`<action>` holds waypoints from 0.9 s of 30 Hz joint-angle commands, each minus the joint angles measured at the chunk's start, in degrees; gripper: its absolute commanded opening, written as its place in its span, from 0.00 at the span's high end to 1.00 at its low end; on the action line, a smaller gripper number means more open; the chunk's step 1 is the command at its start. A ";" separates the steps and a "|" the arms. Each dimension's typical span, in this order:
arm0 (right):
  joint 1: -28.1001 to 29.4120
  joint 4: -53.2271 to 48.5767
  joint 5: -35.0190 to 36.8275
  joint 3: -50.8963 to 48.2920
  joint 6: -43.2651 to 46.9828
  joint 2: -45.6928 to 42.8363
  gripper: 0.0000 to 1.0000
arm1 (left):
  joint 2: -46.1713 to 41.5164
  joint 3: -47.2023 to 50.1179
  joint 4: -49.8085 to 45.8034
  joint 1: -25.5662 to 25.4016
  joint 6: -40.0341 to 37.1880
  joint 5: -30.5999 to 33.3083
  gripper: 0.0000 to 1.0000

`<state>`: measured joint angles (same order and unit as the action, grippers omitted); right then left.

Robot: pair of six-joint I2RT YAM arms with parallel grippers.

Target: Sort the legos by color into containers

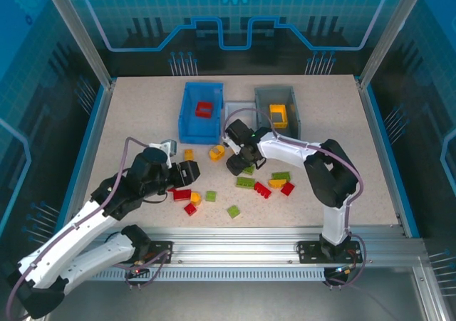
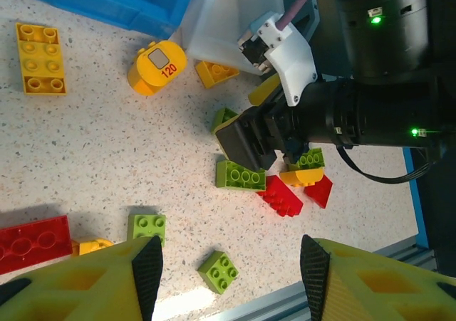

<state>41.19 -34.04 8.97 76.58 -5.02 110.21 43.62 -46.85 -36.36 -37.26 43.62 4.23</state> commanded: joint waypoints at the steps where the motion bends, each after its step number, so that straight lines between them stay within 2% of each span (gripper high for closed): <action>1: -0.65 -2.15 0.28 1.24 1.02 2.06 0.31 | 1.41 -1.88 -1.21 -0.25 0.50 0.70 0.43; 9: -0.70 -1.67 1.22 1.83 0.57 3.80 0.54 | 3.00 -1.94 0.67 -0.25 0.50 0.16 0.43; 14: -0.31 -0.34 2.50 0.73 1.07 1.41 0.67 | 3.68 -1.36 1.44 -0.27 0.55 -0.27 0.43; 21: -1.89 0.82 5.90 1.20 -4.63 -8.67 0.74 | 7.32 -2.19 6.86 -0.28 0.97 -1.30 0.44; 23: -3.31 0.42 5.16 4.11 -7.90 -8.31 0.74 | 9.39 -4.08 7.91 -0.29 0.31 -0.86 0.44; 27: -6.53 -0.77 2.72 13.63 -15.10 -1.07 0.74 | 14.87 -8.83 9.49 -0.42 -2.32 0.41 0.44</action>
<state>37.08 -34.57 12.93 85.84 -13.26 104.71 56.60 -51.62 -30.46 -37.26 43.35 4.08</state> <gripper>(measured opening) 0.319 0.564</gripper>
